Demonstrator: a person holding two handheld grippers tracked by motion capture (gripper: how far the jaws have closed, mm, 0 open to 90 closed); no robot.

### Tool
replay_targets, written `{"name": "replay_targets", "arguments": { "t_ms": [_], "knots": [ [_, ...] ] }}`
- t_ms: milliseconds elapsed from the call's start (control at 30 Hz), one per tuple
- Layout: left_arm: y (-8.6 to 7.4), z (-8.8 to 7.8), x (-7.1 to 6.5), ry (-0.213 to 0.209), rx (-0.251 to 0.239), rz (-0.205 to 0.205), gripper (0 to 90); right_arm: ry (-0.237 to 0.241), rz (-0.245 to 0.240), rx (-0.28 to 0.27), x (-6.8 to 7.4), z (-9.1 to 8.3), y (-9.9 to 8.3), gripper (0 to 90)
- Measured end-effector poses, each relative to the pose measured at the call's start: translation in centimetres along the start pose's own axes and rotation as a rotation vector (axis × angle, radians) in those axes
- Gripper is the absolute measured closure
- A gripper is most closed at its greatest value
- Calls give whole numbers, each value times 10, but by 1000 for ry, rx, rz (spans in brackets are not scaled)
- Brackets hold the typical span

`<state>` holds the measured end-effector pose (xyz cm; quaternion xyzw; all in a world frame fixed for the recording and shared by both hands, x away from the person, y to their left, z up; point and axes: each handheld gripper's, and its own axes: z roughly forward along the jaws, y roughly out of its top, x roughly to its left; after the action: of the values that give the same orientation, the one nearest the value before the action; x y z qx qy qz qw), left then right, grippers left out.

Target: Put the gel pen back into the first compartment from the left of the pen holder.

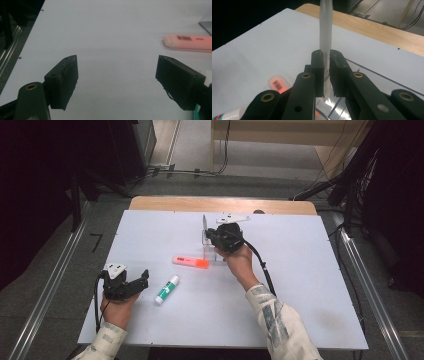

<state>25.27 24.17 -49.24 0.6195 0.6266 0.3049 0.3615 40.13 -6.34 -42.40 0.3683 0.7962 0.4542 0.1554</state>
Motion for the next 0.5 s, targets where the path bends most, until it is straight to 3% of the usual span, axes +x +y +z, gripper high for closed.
{"name": "replay_targets", "arguments": {
  "t_ms": [300,500],
  "knots": [
    [0,0,0,-1,0,0,184,5,-6,6,1,-3,0,782],
    [0,0,-1,-3,1,-1,184,26,3,0,0,-7,-3,704]
  ]
}}
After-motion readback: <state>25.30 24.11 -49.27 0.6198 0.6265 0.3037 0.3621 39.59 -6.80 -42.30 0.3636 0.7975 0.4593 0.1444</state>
